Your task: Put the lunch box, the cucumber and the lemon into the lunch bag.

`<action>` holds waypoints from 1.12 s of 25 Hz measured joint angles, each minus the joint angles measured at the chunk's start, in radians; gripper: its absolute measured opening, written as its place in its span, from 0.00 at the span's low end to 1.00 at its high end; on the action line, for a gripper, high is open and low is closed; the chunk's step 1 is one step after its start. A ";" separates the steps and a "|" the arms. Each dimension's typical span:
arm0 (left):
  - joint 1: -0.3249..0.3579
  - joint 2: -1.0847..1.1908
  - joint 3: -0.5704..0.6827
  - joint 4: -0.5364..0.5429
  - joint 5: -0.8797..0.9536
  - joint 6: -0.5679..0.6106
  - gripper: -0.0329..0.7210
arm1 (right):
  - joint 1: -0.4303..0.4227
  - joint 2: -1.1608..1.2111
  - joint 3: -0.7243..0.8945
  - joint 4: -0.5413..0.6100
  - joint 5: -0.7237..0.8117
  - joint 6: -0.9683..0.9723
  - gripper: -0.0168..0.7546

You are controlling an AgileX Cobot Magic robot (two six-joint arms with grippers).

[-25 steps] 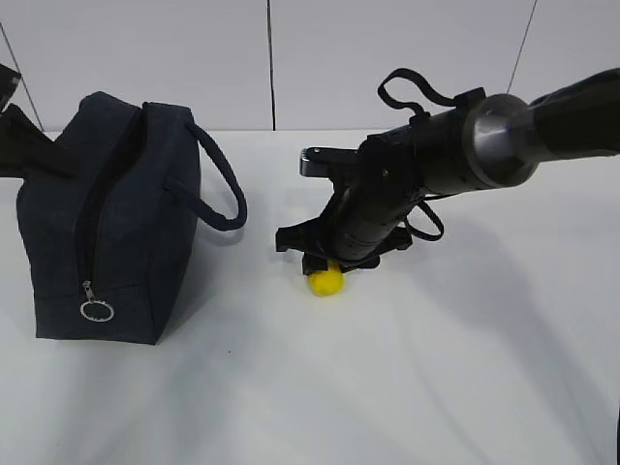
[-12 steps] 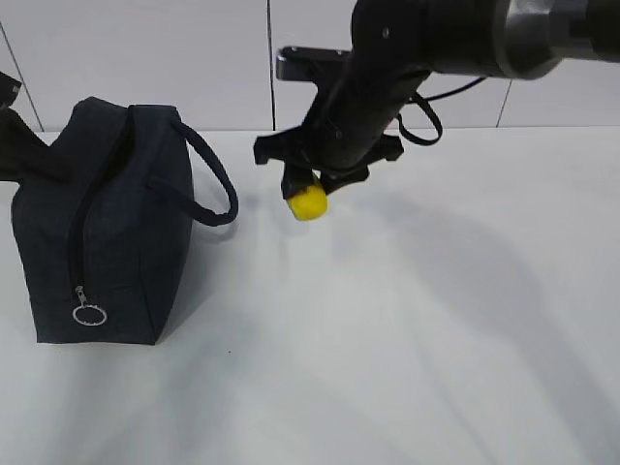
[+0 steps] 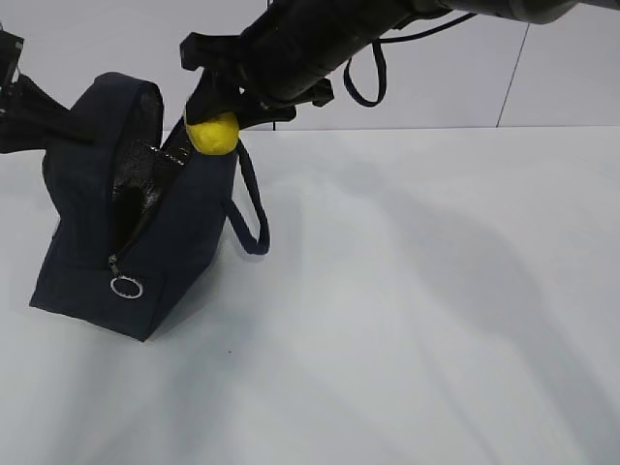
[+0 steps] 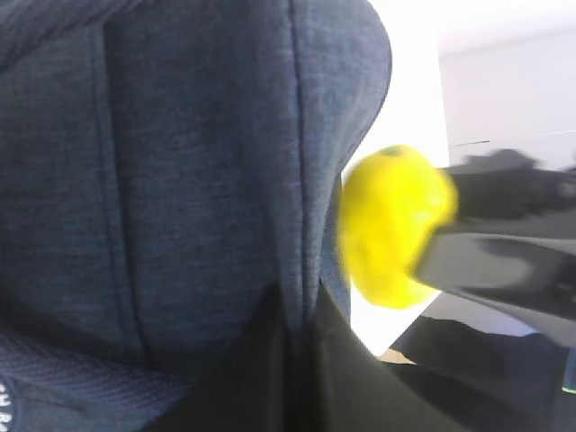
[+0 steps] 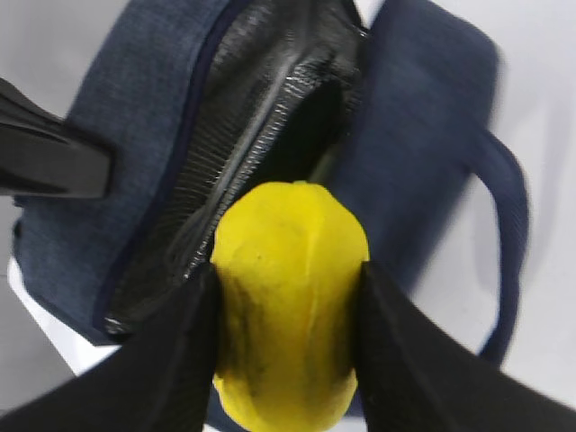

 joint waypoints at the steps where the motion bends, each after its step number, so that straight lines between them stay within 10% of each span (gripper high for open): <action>1: -0.002 0.000 0.000 -0.015 0.000 0.002 0.04 | 0.000 0.000 -0.002 0.018 -0.011 -0.005 0.46; 13: -0.028 0.002 0.000 -0.022 0.000 0.009 0.04 | 0.000 0.119 -0.004 0.330 -0.092 -0.092 0.49; 19: -0.028 0.002 0.000 -0.018 0.000 0.011 0.04 | 0.000 0.152 -0.004 0.354 -0.094 -0.097 0.72; 28: -0.028 0.002 0.000 0.008 0.000 0.011 0.04 | -0.009 0.154 -0.010 0.359 0.035 -0.212 0.75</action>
